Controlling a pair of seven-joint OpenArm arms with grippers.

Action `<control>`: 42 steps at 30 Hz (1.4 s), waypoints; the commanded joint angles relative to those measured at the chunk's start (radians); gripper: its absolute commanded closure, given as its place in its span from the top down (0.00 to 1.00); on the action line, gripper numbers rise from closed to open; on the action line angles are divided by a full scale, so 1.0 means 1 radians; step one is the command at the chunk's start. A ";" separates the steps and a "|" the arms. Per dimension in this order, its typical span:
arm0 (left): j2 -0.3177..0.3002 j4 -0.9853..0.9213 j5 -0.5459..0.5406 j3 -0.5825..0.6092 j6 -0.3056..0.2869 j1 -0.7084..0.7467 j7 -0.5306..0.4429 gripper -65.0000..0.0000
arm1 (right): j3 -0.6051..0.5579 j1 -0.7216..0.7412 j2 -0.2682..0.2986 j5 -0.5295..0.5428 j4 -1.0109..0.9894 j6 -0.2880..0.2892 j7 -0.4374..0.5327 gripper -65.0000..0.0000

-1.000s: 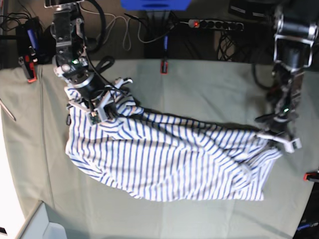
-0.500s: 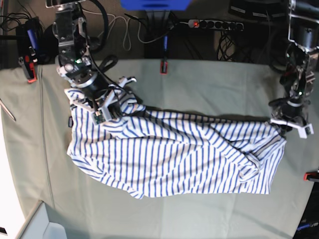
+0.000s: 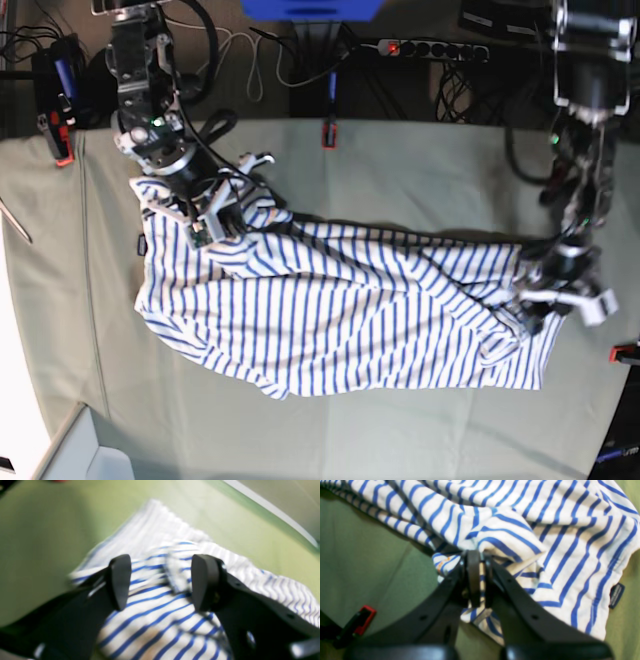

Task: Layout the t-shirt on the table in an organized manner, then fold the t-shirt properly
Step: 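Pull the grasped shirt edge away from the right gripper with the left gripper, then lift the shirt with both grippers and stretch it taut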

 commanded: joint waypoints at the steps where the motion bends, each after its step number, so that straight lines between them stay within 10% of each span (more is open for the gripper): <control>1: -0.016 -0.029 0.003 0.017 0.001 -0.050 -0.025 0.57 | 0.001 0.007 0.000 0.014 0.019 0.015 0.025 0.00; 18: 0.073 -0.451 0.002 0.091 -0.004 -0.305 -0.033 0.56 | 0.004 0.010 0.000 0.014 0.011 0.015 0.025 0.00; 31: 0.074 -0.449 0.002 0.089 -0.005 -0.320 -0.031 0.01 | 0.004 0.015 0.002 0.014 0.008 0.015 0.025 0.00; 42: 0.042 -0.061 0.002 0.085 -0.004 -0.145 -0.025 0.00 | 0.008 0.020 0.006 0.014 0.010 0.015 0.025 0.00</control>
